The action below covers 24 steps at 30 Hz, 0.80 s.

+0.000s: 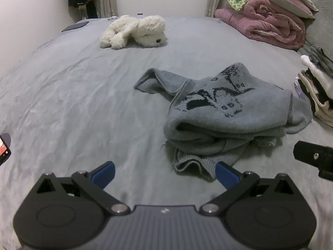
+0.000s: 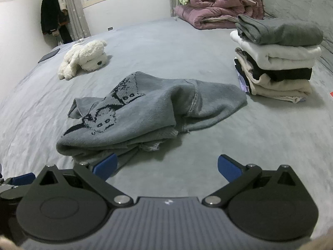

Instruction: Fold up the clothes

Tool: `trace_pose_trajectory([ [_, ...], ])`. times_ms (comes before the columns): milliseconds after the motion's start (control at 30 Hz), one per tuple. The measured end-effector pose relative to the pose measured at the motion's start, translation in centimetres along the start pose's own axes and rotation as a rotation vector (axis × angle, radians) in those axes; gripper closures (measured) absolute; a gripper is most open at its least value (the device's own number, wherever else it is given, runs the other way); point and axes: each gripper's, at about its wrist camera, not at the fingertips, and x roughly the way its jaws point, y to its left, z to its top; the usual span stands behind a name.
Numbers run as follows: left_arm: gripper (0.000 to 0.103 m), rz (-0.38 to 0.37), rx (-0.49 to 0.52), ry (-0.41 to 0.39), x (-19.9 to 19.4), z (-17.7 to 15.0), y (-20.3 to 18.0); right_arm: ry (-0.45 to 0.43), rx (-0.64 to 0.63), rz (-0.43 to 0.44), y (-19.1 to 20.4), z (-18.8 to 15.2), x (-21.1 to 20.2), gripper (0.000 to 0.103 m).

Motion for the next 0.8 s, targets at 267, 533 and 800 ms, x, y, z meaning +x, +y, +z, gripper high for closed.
trace_pose_trajectory([
  [267,0.000,0.002,-0.013,0.008,0.0,0.1,0.5,0.004,-0.025,-0.020,0.4,-0.2,0.2,0.000],
  [533,0.000,0.004,-0.025,0.015,0.0,0.2,1.0,0.011,-0.039,-0.019,0.5,-0.4,0.5,0.000],
  [800,0.000,0.009,-0.034,0.014,0.0,0.3,1.2,0.019,-0.059,-0.026,1.1,-0.4,0.9,0.000],
])
